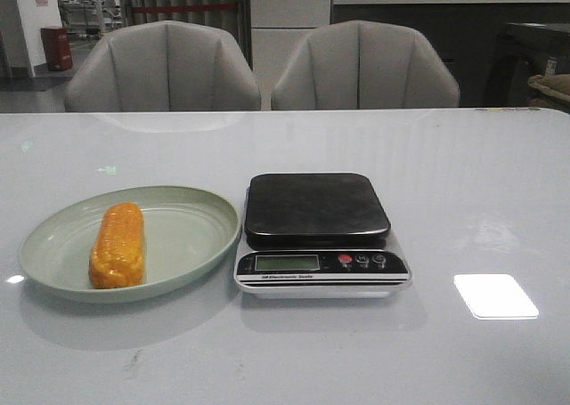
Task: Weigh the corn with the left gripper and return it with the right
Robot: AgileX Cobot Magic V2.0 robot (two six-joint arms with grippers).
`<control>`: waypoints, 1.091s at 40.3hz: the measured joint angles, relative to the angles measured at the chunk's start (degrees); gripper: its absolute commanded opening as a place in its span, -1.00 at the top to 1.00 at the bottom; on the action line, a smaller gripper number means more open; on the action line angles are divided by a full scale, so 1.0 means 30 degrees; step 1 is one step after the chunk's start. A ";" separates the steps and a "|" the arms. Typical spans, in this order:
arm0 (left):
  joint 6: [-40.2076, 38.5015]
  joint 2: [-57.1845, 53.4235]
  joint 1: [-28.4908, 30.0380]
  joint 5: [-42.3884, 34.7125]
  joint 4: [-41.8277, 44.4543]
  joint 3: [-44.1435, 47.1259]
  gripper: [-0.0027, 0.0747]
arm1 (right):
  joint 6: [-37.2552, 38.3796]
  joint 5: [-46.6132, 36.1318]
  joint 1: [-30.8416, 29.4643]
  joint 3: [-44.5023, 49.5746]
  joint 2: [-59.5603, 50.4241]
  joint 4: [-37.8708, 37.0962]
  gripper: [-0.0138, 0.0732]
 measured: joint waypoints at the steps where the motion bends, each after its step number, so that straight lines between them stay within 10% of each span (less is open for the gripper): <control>1: 0.0000 0.0000 0.0000 0.0000 0.0000 0.0000 0.59 | 0.0000 0.0000 -0.0033 0.0000 0.0000 -0.0105 0.30; 21: 0.0000 0.0000 0.0000 0.0000 0.0000 0.0000 0.59 | 0.3497 -0.1622 -0.5521 0.2188 0.0000 -0.3057 0.30; 44: 0.0000 0.0000 0.0000 0.0000 0.0000 0.0000 0.59 | 0.5021 -0.3501 -0.5777 0.3774 -0.1328 -0.4655 0.30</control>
